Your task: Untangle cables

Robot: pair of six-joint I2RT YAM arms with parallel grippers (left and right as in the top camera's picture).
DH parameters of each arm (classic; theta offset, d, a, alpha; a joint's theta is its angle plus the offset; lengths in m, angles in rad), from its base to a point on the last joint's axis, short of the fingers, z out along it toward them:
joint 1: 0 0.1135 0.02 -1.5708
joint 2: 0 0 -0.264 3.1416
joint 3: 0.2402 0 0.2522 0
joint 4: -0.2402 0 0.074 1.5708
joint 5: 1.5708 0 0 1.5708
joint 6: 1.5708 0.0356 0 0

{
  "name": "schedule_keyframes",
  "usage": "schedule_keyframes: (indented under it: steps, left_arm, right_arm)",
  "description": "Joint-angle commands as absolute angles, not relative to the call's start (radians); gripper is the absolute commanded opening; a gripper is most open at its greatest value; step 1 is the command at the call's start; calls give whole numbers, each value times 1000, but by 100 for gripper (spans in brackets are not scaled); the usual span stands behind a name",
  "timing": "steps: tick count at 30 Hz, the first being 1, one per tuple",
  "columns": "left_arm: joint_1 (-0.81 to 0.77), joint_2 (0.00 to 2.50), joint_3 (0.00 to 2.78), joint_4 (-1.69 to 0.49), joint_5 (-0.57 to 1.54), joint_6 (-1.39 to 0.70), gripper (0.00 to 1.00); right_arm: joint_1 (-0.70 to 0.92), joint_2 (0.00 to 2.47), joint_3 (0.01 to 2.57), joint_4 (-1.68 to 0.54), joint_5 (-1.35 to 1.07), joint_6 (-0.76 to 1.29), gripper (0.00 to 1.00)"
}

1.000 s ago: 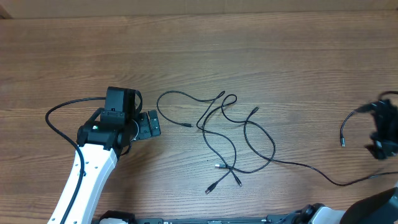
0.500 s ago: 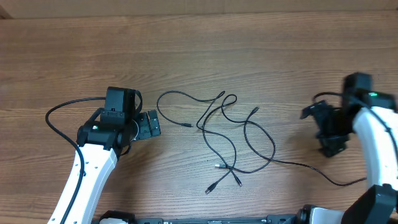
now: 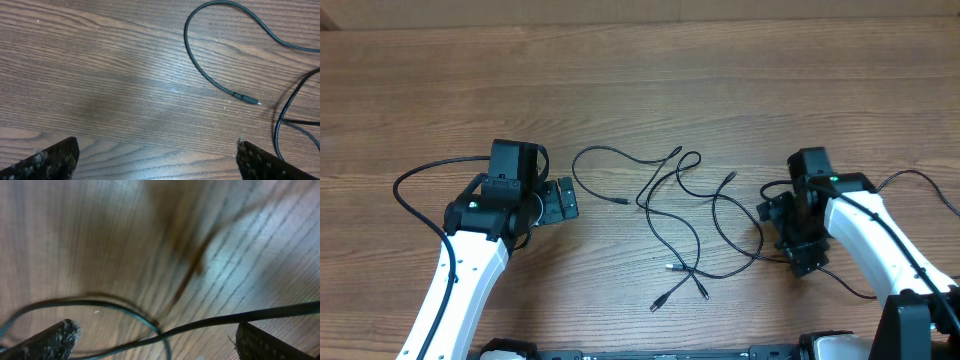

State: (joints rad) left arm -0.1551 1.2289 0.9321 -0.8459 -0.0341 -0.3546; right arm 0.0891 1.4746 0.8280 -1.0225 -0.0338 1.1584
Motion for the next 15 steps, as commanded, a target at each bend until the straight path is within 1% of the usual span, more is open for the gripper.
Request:
schedule_keyframes:
  steps: [1,5,8,12,14,15]
  left_arm:
    - [-151,1230,951,-845,-29,-329,100]
    - [-151,1230,951,-845,-29,-329,100]
    - [-151,1230,951,-845,-29,-329,100]
    - [-151,1230,951,-845,-29,-329,100]
    - [-151,1230,951,-845,-29,-329,100]
    - [-151,1230,951,-844,-29,-329,100]
  right_arm:
    - [107,1465,782,-1013,7,1237,100]
    - [107,1465,717,-982,7,1269,100]
    - [107,1465,649,-902,7,1269,100]
    - [107,1465,593,-822,-15,1269,87]
    - [107,1465,587,-813,-20,1268,77]
    - [107,1465,587,-813,-20,1268,70]
